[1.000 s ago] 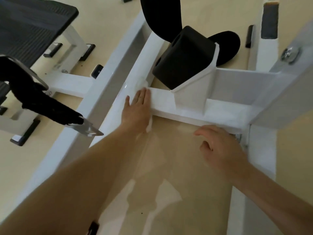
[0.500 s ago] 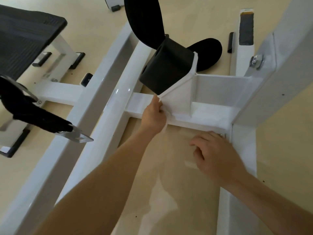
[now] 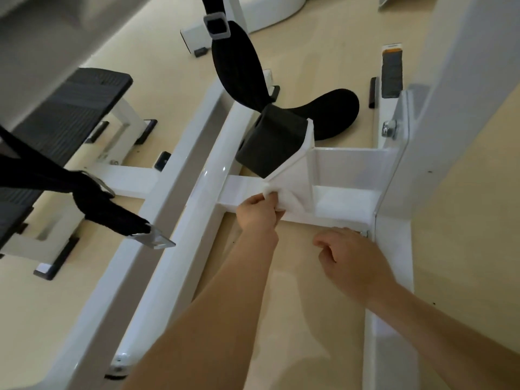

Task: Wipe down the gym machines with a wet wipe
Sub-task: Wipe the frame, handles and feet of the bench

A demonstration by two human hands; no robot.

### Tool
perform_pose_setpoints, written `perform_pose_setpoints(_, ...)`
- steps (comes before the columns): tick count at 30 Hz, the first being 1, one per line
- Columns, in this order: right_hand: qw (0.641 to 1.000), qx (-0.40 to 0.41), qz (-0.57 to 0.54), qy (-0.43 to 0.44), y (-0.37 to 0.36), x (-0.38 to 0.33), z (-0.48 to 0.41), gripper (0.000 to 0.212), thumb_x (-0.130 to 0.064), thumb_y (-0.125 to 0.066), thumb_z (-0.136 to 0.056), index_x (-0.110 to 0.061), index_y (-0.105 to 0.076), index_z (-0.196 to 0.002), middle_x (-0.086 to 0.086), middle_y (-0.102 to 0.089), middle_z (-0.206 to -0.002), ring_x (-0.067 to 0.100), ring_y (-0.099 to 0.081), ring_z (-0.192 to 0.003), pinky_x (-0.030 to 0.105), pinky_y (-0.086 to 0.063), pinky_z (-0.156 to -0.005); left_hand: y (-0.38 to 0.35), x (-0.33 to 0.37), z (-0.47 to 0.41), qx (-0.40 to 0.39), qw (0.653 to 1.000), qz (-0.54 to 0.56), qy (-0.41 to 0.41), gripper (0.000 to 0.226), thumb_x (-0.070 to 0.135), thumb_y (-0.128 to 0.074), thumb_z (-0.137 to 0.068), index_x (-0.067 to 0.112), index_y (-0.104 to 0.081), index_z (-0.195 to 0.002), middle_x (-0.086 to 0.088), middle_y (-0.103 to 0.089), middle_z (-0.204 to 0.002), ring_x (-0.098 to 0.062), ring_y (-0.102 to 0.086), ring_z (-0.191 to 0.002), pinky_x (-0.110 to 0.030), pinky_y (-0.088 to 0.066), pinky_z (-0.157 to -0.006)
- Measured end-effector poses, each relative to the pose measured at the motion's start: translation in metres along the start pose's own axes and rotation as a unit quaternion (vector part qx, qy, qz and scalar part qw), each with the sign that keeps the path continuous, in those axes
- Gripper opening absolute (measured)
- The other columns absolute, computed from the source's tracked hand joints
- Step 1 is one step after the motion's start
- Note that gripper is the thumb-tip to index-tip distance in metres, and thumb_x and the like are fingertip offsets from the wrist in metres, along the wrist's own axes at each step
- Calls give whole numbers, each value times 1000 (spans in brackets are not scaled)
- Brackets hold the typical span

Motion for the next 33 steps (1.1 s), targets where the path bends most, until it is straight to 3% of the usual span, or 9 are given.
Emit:
perform_pose_setpoints(4,938,29,-319,-130,8,-8,-18,19,-13,-58,-90,-29,-62,-99,-12,-63,-103,15,-66,-90,42,-55,-85,-20,8,20,-50,991,120,38,21,-1,-53,-94,11,-50,-77,-4,-55,-78,-11,-56,-64,-16,-52,-49)
perform_pose_setpoints(7,913,45,-387,-118,27,-38,-40,11,-17,-57,-95,-25,-64,-99,-8,-66,-99,14,-66,-95,34,-57,-85,-19,19,43,-26,983,174,42,11,2,-60,-90,5,-60,-79,-7,-61,-70,-14,-59,-52,-18,-47,-38)
perform_pose_setpoints(10,894,82,-419,-135,41,-43,-52,14,-15,-56,-95,-17,-68,-102,-2,-69,-99,16,-66,-95,37,-57,-87,-24,32,62,-37,983,178,-9,8,1,-65,-86,8,-67,-89,-6,-67,-73,-17,-66,-59,-24,-56,-53)
perform_pose_setpoints(15,876,115,-436,-171,40,-33,-48,17,-18,-57,-96,-13,-70,-106,1,-71,-102,16,-67,-97,38,-56,-90,-23,57,71,-7,960,-107,-258,10,16,-69,-87,25,-71,-84,15,-67,-77,-3,-66,-73,-11,-49,-60)
perform_pose_setpoints(18,870,184,-429,-157,52,-33,-39,19,-15,-55,-97,-14,-68,-111,-1,-69,-106,13,-65,-98,30,-55,-92,-32,70,86,-59,898,-226,-374,11,20,-67,-90,26,-75,-95,21,-65,-81,15,-59,-73,0,-42,-57)
perform_pose_setpoints(22,903,285,-321,-3,86,-74,-29,33,-8,-45,-97,-10,-59,-127,-4,-54,-126,-3,-51,-114,7,-40,-95,-28,100,118,-37,790,-275,-547,16,19,-63,-93,22,-74,-104,13,-64,-95,1,-60,-81,-7,-47,-73)
perform_pose_setpoints(26,960,255,-81,80,93,-108,-52,58,-23,-22,-92,-3,-42,-142,12,-44,-147,23,-35,-139,30,-28,-116,-27,133,122,-7,702,-350,-621,18,22,-57,-96,20,-71,-107,15,-48,-88,-6,-50,-75,-10,-39,-64)
perform_pose_setpoints(29,989,120,78,37,85,-105,-81,62,-28,-27,-97,-6,-12,-153,12,-10,-161,24,-5,-150,42,-15,-121,-37,145,121,-19,622,-446,-643,32,37,-43,-97,22,-66,-114,3,-49,-94,-17,-50,-82,-28,-45,-63)
perform_pose_setpoints(33,990,45,127,44,88,-118,-96,70,-29,-30,-97,2,0,-152,21,-2,-160,31,7,-149,42,1,-122,-49,156,133,63,395,-614,-680,43,26,-58,-90,21,-55,-132,-7,-50,-133,-30,-48,-116,-41,-45,-88)
Point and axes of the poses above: each hand's wrist, its own z-axis away from the middle knuckle, its own y-axis out of the back of the hand, x = y × z, the point moved 8 cm from there along -z, towards the middle knuckle
